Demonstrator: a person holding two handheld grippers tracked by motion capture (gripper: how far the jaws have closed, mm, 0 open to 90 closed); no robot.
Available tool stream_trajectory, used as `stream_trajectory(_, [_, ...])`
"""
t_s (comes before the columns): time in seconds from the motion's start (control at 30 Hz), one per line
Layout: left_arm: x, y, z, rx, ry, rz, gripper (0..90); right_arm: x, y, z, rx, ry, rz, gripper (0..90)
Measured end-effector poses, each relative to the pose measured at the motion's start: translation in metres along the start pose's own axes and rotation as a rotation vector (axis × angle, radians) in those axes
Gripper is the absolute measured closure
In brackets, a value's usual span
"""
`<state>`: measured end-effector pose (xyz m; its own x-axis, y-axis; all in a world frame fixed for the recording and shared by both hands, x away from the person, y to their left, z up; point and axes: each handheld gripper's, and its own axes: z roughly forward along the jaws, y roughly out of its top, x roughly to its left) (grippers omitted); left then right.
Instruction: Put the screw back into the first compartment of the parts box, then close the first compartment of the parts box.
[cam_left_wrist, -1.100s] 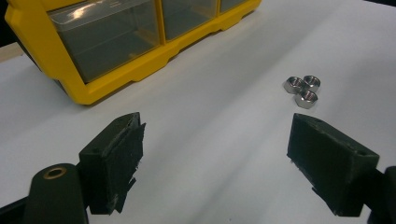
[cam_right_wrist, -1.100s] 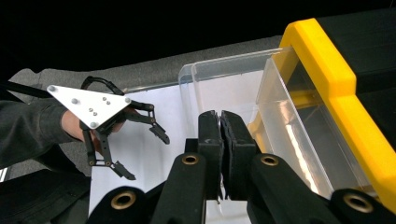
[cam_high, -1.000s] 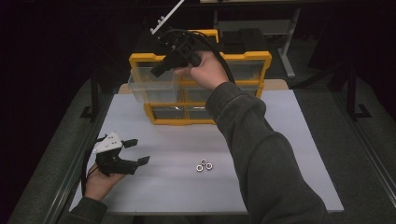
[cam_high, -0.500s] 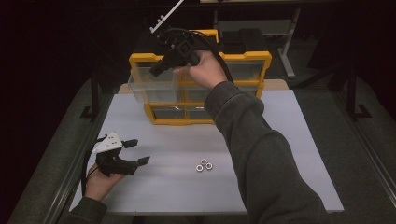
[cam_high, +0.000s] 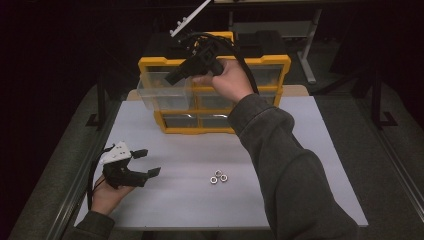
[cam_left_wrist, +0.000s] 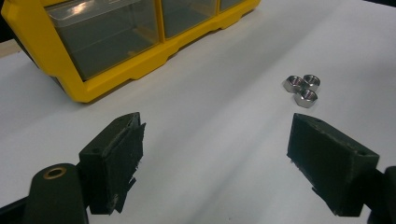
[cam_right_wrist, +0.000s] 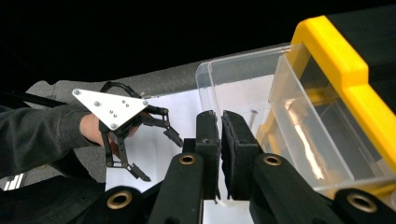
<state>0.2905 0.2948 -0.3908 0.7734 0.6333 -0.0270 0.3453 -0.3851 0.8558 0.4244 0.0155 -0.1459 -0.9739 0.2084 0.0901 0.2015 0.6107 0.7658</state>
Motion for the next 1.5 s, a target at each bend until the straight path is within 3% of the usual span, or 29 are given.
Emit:
stream_trajectory(0.2, [0.0,0.0,-0.001,0.003,0.003,0.007,17.8,0.008,-0.008,-0.002,0.001,0.017,0.01,85.4])
stream_trajectory(0.53, [0.0,0.0,0.0,-0.004,0.002,0.002,17.9,0.018,-0.022,0.0,0.005,0.046,-0.018,85.4])
stream_trajectory(0.63, [0.0,0.0,0.0,-0.003,-0.002,-0.012,17.9,0.02,-0.028,0.004,-0.012,0.068,-0.014,85.7])
stream_trajectory(0.8, [-0.001,0.0,0.0,-0.005,0.0,-0.005,17.9,0.021,-0.037,0.012,0.01,0.076,0.001,85.7])
stream_trajectory(0.87, [0.0,0.001,0.0,-0.006,0.0,0.007,17.9,0.02,-0.04,0.015,0.0,0.081,-0.014,85.7])
stream_trajectory(1.13, [-0.002,0.001,0.0,-0.009,-0.007,-0.005,17.9,0.02,-0.042,0.02,0.005,0.075,-0.014,85.9])
stream_trajectory(1.5, [-0.001,0.002,0.0,0.012,-0.002,0.019,17.9,0.016,-0.041,0.033,0.024,0.04,-0.021,86.8])
